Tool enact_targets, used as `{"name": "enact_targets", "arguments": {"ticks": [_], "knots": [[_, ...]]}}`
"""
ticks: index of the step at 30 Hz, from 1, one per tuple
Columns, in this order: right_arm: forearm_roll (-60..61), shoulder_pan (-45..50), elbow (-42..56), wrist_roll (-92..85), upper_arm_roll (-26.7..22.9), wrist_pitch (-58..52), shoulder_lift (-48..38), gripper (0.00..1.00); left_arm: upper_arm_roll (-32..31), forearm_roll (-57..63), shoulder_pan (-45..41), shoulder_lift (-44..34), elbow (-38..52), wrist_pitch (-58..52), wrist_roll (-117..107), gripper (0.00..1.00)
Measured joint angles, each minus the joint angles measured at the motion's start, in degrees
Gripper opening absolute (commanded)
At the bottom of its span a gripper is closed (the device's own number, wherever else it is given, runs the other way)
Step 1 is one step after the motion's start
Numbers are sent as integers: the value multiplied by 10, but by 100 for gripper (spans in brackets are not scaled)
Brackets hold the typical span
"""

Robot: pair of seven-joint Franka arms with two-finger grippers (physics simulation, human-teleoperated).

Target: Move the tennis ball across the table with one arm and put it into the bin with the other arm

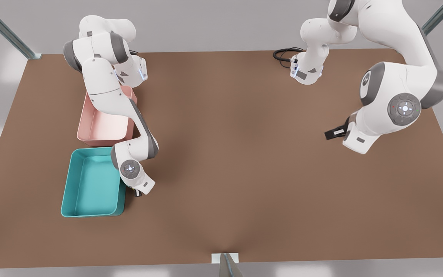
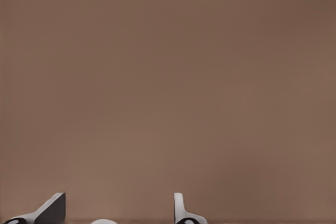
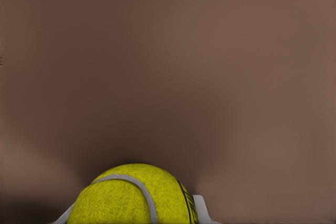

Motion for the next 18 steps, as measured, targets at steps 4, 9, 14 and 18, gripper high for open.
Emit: {"name": "enact_targets", "arguments": {"ticks": [4,9,14,18], "knots": [[20,1,13,1,2,-14,-25,61,0,-2,3,-1,-6,2,0,100],[44,-29,34,2,-7,-85,-93,61,0,-4,4,0,-6,5,1,100],[53,-93,31,-4,-35,-134,-96,67,0,-4,4,0,-9,9,1,100],[71,-100,26,-8,-55,-146,-80,100,0,-5,4,0,-12,13,1,100]]}}
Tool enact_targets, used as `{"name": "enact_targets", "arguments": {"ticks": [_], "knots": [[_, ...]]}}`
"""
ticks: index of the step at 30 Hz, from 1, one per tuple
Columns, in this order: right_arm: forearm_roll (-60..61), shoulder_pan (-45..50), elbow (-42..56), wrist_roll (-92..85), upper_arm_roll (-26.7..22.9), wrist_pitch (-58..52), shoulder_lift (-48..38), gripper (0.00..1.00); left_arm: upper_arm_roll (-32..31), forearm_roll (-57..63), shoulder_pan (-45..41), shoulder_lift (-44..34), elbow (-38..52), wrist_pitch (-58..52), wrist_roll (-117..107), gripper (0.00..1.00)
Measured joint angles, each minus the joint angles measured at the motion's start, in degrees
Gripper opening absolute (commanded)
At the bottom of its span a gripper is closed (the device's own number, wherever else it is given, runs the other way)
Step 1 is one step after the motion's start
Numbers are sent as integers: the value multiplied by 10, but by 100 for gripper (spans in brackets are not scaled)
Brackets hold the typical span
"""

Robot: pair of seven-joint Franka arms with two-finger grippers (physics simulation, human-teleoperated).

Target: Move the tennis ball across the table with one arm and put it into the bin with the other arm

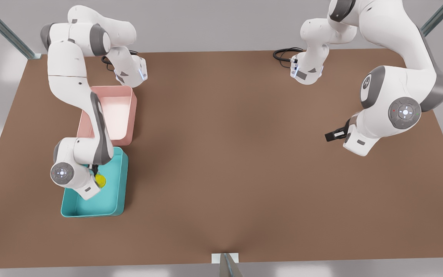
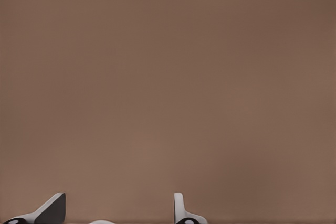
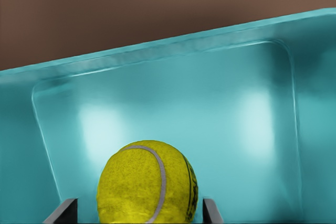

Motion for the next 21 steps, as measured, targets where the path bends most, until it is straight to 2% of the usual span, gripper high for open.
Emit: {"name": "enact_targets", "arguments": {"ticks": [4,6,8,11,13,21], "knots": [[21,3,10,12,-2,-26,-24,100,0,0,0,0,0,2,0,100],[30,22,37,74,6,-91,-55,100,0,-1,0,0,0,3,0,100],[33,42,108,156,17,-176,-82,100,0,-1,0,-1,0,2,0,100],[8,33,130,265,24,-268,-201,100,0,-1,-1,-2,0,2,0,100],[-1,-6,114,326,55,-310,-261,100,0,-1,-1,-1,0,2,0,100],[-7,-32,91,510,69,-389,-294,100,-8,-2,15,-4,0,-6,5,100]]}}
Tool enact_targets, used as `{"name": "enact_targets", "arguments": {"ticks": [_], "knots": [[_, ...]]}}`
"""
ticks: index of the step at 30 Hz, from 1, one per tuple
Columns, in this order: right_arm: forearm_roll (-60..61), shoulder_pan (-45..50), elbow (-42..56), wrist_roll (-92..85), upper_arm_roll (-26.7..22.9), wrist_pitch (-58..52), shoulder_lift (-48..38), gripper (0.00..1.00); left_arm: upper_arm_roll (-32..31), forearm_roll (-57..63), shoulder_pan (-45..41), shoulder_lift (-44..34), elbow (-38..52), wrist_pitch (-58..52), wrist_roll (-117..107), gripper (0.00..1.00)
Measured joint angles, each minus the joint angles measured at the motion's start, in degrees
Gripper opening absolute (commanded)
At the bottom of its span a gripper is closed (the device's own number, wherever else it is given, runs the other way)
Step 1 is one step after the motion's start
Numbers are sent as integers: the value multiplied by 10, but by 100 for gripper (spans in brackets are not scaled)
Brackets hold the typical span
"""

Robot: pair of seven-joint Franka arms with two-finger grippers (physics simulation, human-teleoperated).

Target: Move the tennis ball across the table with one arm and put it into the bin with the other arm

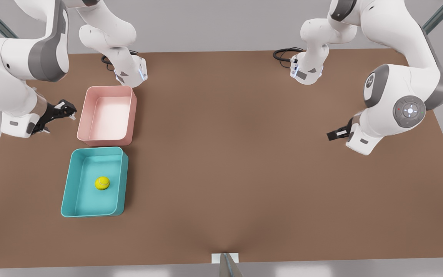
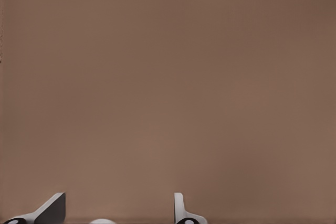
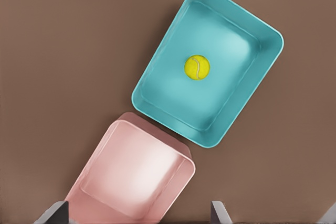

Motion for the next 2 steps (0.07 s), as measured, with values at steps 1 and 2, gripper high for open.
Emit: {"name": "enact_targets", "arguments": {"ticks": [1,2], "knots": [[1,2,0,18,0,-4,0,100,0,0,2,0,0,-1,1,100],[1,4,0,34,0,-8,0,100,0,-2,4,0,0,-2,2,100]]}}
